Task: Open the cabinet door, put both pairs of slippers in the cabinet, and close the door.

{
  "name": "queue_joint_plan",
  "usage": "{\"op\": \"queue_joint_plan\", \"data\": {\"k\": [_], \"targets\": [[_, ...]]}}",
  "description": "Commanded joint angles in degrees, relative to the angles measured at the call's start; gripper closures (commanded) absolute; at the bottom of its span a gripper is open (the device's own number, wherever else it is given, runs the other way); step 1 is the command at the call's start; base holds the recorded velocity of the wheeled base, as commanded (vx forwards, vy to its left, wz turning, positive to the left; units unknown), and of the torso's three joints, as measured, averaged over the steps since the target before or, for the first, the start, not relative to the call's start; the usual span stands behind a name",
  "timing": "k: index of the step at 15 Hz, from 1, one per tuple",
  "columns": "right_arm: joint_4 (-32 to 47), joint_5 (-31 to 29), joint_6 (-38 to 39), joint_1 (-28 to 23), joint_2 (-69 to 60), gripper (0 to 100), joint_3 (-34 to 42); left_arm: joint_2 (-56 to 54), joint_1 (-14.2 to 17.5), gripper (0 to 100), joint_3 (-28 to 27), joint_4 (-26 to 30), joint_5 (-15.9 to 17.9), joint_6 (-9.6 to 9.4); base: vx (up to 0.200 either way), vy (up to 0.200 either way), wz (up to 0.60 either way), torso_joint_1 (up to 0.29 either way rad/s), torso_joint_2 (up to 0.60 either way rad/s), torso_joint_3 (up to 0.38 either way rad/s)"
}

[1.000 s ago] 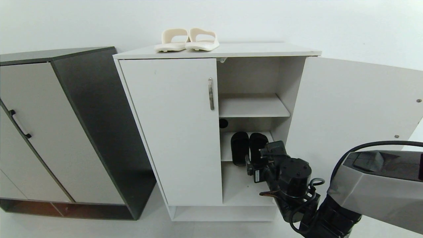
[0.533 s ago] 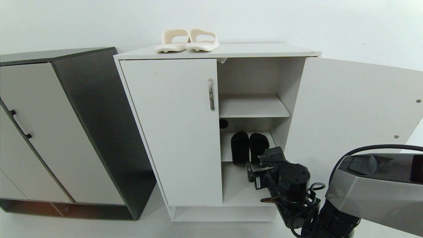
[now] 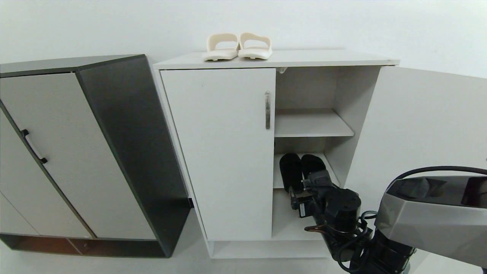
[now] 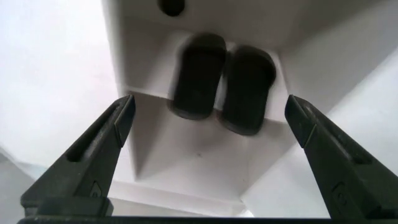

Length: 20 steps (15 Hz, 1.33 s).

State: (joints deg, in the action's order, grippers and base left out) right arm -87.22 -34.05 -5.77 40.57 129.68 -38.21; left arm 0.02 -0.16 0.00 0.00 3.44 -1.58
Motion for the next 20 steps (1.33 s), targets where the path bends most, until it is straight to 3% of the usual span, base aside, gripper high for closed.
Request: {"op": "queue_joint_plan", "data": {"k": [1,9,20], "targets": [[-0.49,0.12,-0.74,-0.93,0.13,0,0.50,0.06,-0.02,100,0.00,0.00,-0.01,0.00,0.000,0.200,0.00,0.002,0.00,0.002],[0.92,0.12,-1.53,-1.72,0.31,0,0.50,0.06,-0.02,100,0.00,0.00,-0.01,0.09,0.000,0.200,0.00,0.002,0.00,0.002],[2.15,3.11,-2.58,-1.99,0.13,0,-0.20,0.06,-0.02,100,0.00,0.00,-0.01,0.09,0.000,0.000,0.00,0.000,0.00,0.000]]}}
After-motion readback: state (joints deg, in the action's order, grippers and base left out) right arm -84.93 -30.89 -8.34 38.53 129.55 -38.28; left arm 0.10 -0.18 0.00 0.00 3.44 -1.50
